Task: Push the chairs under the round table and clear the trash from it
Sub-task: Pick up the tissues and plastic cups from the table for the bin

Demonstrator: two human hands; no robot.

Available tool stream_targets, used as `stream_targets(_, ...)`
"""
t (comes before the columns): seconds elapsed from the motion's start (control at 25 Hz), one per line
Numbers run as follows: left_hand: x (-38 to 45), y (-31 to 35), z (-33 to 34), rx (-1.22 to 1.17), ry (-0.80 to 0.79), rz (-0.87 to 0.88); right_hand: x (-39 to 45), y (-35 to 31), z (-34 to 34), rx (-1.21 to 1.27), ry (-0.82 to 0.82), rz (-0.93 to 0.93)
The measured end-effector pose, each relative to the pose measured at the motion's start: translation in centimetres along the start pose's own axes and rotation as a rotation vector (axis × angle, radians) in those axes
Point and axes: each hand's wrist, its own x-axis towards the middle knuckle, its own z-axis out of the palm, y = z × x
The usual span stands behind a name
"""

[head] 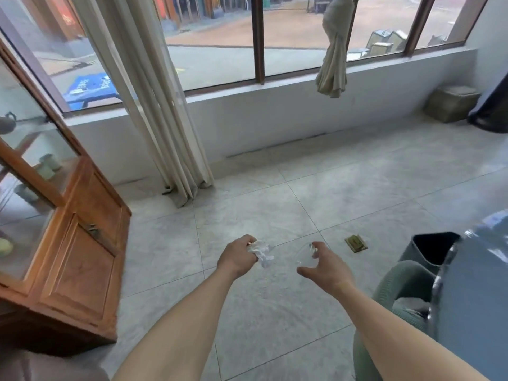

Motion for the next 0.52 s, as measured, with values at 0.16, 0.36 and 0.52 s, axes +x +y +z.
stream_targets(0.16, 5.9, 2.1, -0.1, -0.025, -0.042, 0.018, 5.1, -0.1, -1.9, 0.005, 0.018, 0.038)
stream_targets(0.36, 15.0, 3.1, -0.9, -0.02, -0.095, 0.031, 12.8, -1.2, -2.6, 0.02, 0.025, 0.086)
stream_targets(0.52, 23.6, 3.8, -2.5, -0.041, -0.151, 0.044, 19.9, -3.1, -2.8, 0.067, 0.043, 0.141)
